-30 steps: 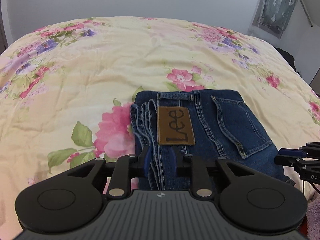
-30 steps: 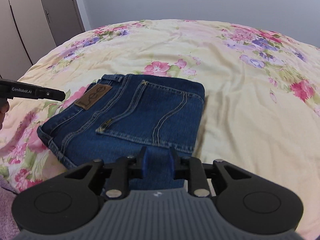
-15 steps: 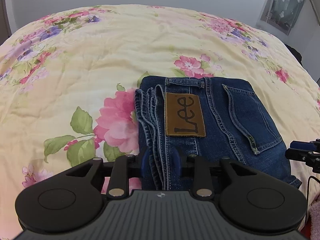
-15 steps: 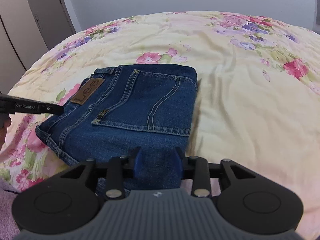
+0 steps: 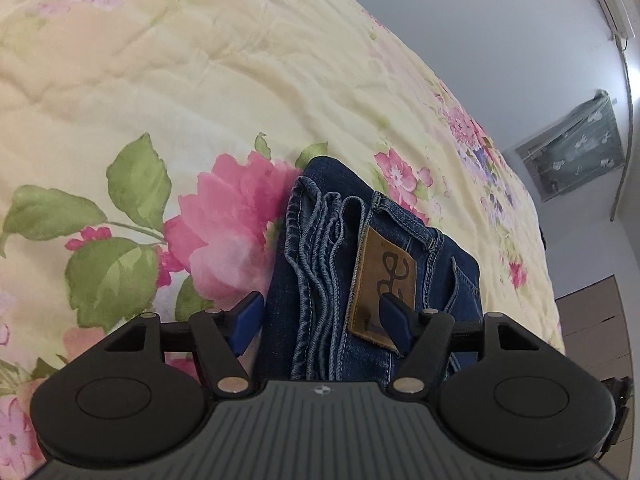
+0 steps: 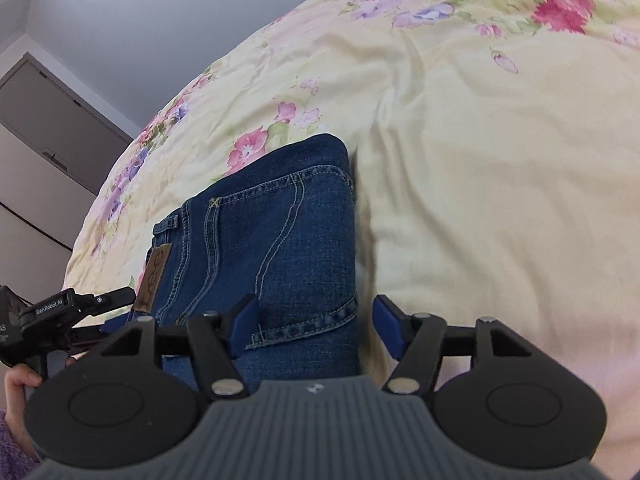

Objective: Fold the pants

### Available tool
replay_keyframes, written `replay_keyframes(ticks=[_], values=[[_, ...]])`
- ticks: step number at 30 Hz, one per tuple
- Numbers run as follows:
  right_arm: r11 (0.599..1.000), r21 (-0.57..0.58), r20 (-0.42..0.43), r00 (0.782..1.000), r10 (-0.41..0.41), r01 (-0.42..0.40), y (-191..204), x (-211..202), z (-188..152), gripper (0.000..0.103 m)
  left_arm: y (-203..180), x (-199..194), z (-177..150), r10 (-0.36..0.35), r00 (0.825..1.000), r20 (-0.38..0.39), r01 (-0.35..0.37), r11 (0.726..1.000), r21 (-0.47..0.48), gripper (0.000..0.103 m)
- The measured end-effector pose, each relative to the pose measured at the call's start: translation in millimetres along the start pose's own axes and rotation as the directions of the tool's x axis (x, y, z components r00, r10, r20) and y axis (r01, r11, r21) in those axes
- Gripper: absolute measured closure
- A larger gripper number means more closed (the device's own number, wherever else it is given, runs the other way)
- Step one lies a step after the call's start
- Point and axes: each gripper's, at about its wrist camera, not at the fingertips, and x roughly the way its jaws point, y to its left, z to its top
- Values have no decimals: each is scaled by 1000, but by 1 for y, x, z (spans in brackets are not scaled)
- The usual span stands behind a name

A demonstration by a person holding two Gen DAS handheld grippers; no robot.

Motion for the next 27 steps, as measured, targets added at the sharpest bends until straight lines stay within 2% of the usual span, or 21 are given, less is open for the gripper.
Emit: replay_keyframes(ticks=[5,9,12,13,15,21,27], values=[[993,101,-31,997,72,-68,-17,19,3,43,13,16,4,-76,997,-19,75,996,-56,22],[978,169,-40,990,133,-125,-28,32,8,44,14,27,10,-111,993,-44,108,992,-64,19],[967,198,-41,984,171,-160,-33,40,12,46,10,35,14,-119,991,-69,116,992,-37,20],[963,205,-39,982,185,-174,-35,42,13,48,7,37,14,-111,991,-76,109,994,-19,24],[948,239,-28,974,223,-210,-40,47,14,57,4,39,15,-101,991,-84,101,995,1,31],[926,270,-14,961,277,-263,-47,51,14,69,-6,32,18,-72,994,-84,76,996,44,59],[930,253,-6,961,276,-266,-43,43,15,78,-29,26,16,2,998,-68,7,989,145,68]])
